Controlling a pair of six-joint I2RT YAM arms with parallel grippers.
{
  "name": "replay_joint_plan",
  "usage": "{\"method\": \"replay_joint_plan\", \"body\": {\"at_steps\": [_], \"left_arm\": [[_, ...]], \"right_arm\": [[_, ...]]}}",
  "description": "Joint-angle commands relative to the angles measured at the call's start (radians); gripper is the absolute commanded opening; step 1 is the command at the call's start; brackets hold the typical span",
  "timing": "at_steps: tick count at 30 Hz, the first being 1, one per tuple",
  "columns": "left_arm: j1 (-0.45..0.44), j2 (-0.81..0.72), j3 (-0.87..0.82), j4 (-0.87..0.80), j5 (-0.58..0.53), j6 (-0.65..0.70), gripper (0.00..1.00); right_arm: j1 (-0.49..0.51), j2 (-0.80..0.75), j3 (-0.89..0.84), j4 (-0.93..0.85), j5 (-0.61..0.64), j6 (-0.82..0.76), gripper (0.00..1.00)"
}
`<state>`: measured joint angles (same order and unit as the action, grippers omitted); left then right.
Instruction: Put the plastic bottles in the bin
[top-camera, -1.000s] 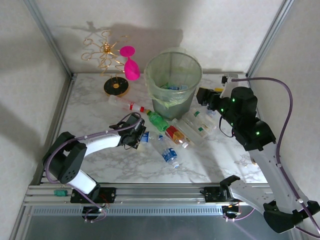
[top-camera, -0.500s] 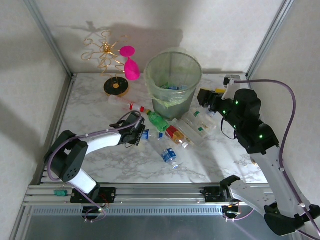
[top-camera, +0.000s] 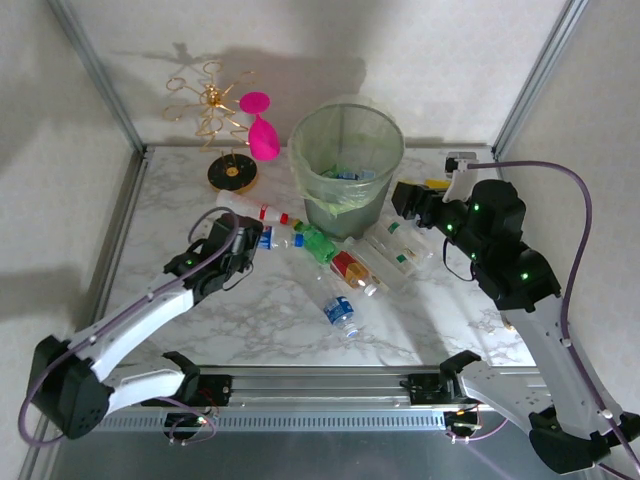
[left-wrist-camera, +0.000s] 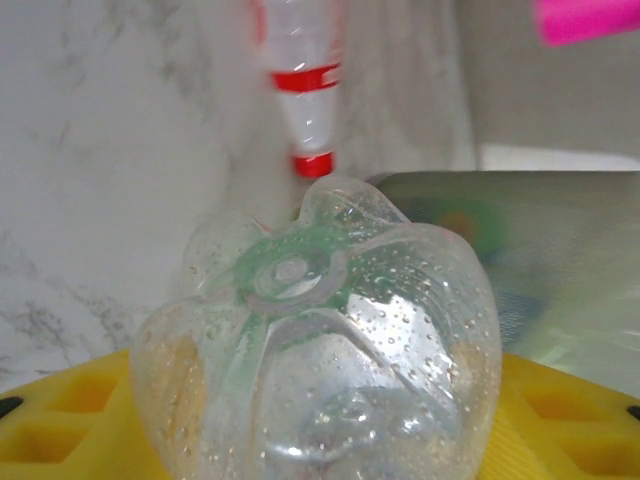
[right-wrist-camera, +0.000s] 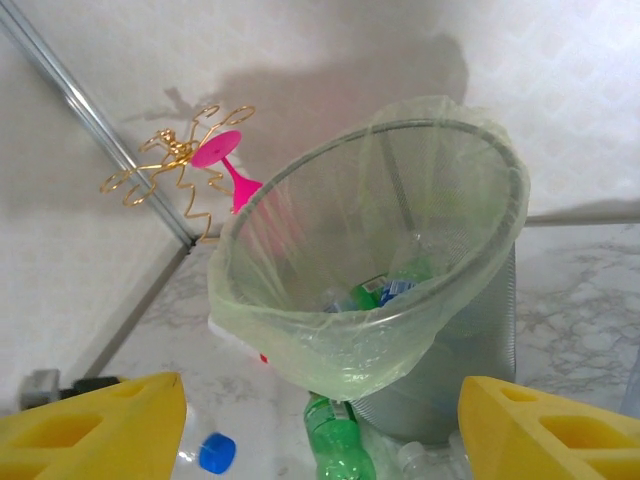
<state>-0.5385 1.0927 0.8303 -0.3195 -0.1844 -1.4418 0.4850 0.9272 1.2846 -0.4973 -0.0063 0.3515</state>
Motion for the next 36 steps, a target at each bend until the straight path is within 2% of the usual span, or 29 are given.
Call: {"method": "replay_joint_plan", "body": {"at_steps": [1, 8, 11, 15, 18, 25, 30, 33, 36], "left_arm": [[0.008, -0.061, 0.056, -0.017, -0.045, 0.198, 0.41], [0.003, -0.142, 0.081, 0.088, 0.034, 0.468, 0.39], [0.003, -0.190, 0.060, 0.195, 0.123, 0.579, 0.38], [0.002, -0.198, 0.069, 0.317, 0.303, 0.683, 0.40], [0.002, -0.182, 0.087, 0.355, 0.402, 0.704, 0.39], [0.002, -0.169, 0.092, 0.472, 0.616, 0.728, 0.40], [0.002, -0.174, 0.092, 0.506, 0.678, 0.739, 0.41], [0.001, -0.174, 0.087, 0.530, 0.699, 0.735, 0.42], [0.000, -0.174, 0.084, 0.545, 0.718, 0.737, 0.42]], "right_arm": [[0.007, 0.017, 0.023, 0.025, -0.061, -0.020, 0.72], [0.007, 0.064, 0.023, 0.060, -0.232, -0.021, 0.71], [0.016, 0.101, 0.029, 0.063, -0.308, -0.019, 0.70], [0.066, 0.142, 0.034, 0.086, -0.386, -0.029, 0.70], [0.095, 0.177, 0.045, 0.098, -0.423, -0.036, 0.72], [0.119, 0.269, 0.064, 0.150, -0.682, -0.028, 0.83], [0.124, 0.311, 0.047, 0.192, -0.799, 0.004, 0.90], [0.126, 0.322, 0.003, 0.286, -0.916, 0.070, 0.92], [0.141, 0.333, -0.024, 0.347, -0.949, 0.111, 0.93]]}}
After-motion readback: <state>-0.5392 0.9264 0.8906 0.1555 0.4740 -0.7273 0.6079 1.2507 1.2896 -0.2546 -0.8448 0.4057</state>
